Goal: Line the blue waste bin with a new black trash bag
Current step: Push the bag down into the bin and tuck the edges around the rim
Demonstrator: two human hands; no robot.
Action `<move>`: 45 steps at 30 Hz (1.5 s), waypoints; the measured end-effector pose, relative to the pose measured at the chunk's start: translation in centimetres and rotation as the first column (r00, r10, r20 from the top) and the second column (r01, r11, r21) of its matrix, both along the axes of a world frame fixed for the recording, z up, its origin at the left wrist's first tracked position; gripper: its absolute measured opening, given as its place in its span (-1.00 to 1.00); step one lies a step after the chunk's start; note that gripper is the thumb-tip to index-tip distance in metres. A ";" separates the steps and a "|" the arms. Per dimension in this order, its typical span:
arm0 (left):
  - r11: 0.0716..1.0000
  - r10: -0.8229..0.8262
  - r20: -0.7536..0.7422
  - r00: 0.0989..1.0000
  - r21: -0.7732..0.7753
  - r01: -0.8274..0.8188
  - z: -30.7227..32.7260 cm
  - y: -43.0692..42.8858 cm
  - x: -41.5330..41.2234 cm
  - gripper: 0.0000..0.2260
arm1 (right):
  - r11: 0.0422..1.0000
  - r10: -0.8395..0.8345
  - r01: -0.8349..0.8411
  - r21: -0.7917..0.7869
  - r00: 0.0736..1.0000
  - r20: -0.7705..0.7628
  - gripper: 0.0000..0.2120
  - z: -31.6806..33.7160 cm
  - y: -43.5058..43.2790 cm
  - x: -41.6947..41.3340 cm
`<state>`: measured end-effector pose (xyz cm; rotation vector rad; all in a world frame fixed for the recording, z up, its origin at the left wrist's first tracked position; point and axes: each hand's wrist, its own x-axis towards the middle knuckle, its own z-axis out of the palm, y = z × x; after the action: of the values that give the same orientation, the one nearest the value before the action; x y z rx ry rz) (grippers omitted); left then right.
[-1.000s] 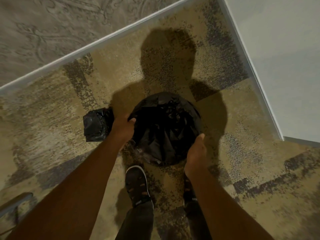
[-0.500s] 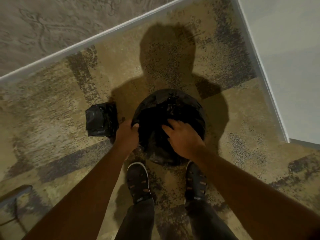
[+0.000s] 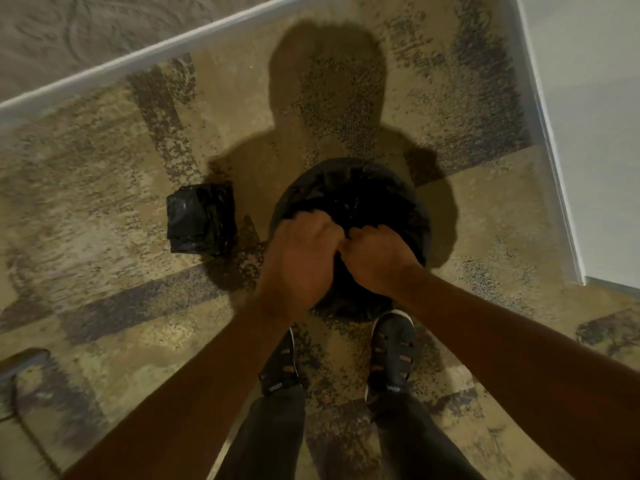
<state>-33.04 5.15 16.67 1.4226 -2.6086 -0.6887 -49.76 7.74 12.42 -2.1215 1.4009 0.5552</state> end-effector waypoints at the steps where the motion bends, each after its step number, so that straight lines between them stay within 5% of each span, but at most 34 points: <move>1: 0.982 -0.176 0.045 0.983 0.084 0.172 -0.7 -0.1 -0.9 -0.80 | 1.000 0.024 -0.024 0.012 1.000 -0.010 -0.63 -0.1 -0.1 -0.3; 6: 0.853 -0.520 0.454 0.723 0.236 0.465 -5.8 -2.2 -2.9 -0.55 | 0.964 0.221 -0.171 0.202 0.941 -0.257 -0.14 -2.0 -1.2 -2.8; 12: 0.795 -0.605 0.676 0.421 0.481 0.370 -8.6 -2.7 -2.4 -0.17 | 0.944 0.256 -0.151 0.292 0.895 -0.366 -0.03 -4.8 -0.6 -2.3; 18: 0.823 -0.565 0.635 0.527 0.476 0.310 -8.7 -2.7 -2.2 -0.18 | 0.943 0.252 -0.147 0.298 0.901 -0.353 -0.06 -4.0 -0.7 -2.0; 24: 0.792 -0.609 0.431 0.666 0.302 0.530 -6.3 -3.1 -4.5 -0.72 | 0.987 0.039 -0.012 0.159 0.985 -0.168 -0.40 1.6 1.1 -0.1; 28: 0.764 -0.637 0.319 0.701 0.379 0.522 -7.4 -4.6 -6.2 -0.66 | 0.949 -0.111 0.136 0.283 0.989 -0.102 -0.26 2.5 3.9 1.5; 34: 0.799 -0.409 0.079 0.909 0.512 0.315 -10.5 -6.6 -6.9 -0.64 | 0.849 -0.190 0.221 0.480 0.975 -0.113 -0.17 0.9 4.6 2.0; 38: 0.823 -0.408 0.099 0.908 0.470 0.319 -10.9 -6.7 -6.5 -0.62 | 0.829 -0.189 0.221 0.514 0.975 -0.115 -0.18 1.1 4.4 1.9; 41: 0.856 -0.429 0.184 0.885 0.397 0.332 -10.5 -6.3 -6.0 -0.65 | 0.929 -0.194 0.207 0.306 0.978 -0.073 -0.37 2.4 4.0 1.8; 45: 0.779 -0.620 0.365 0.694 0.392 0.490 -8.5 -5.4 -4.4 -0.71 | 0.984 -0.099 0.112 0.135 0.990 -0.103 -0.66 3.1 2.1 1.3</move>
<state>-37.48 -0.25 8.16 0.8851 -3.5387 -0.8612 -48.46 9.81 15.51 -1.9203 1.4715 0.7002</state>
